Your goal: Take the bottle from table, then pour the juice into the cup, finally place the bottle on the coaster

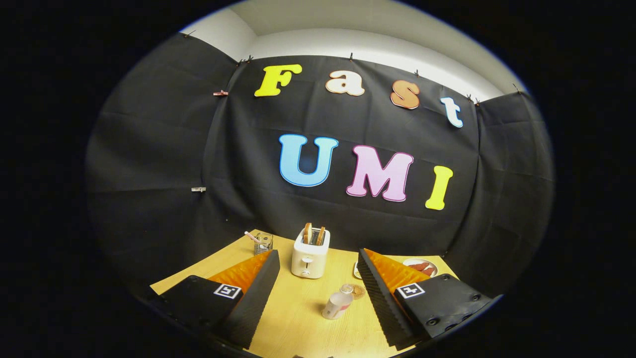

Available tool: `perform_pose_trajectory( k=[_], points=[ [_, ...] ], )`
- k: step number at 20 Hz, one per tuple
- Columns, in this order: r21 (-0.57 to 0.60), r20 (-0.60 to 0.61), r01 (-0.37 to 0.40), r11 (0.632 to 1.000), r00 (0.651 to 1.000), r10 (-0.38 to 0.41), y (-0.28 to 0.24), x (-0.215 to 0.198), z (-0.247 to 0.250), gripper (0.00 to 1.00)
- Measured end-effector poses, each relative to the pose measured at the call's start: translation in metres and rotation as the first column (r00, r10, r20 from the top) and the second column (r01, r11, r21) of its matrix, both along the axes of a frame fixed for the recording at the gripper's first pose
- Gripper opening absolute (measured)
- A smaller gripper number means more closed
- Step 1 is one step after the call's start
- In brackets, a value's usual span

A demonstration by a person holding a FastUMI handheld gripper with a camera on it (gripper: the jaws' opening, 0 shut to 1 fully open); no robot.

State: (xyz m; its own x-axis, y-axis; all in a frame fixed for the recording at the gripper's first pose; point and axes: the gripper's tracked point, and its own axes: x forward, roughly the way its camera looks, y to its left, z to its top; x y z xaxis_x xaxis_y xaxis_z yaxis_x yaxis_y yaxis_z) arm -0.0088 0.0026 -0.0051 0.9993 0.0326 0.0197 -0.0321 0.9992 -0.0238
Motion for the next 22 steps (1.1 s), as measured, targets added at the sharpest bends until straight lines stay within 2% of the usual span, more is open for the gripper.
perform_pose_trajectory(
  k=[8, 15, 22],
  points=[
    [0.075, 0.02, 0.001, 0.997, 1.0, -0.002, -0.007, -0.01, 0.005, 0.97],
    [0.019, -0.02, -0.009, 1.0, 1.0, 0.01, -0.001, -0.011, -0.012, 0.97],
    [0.052, -0.038, -0.025, 0.998, 0.999, 0.027, 0.014, -0.009, -0.021, 0.97]
  ],
)
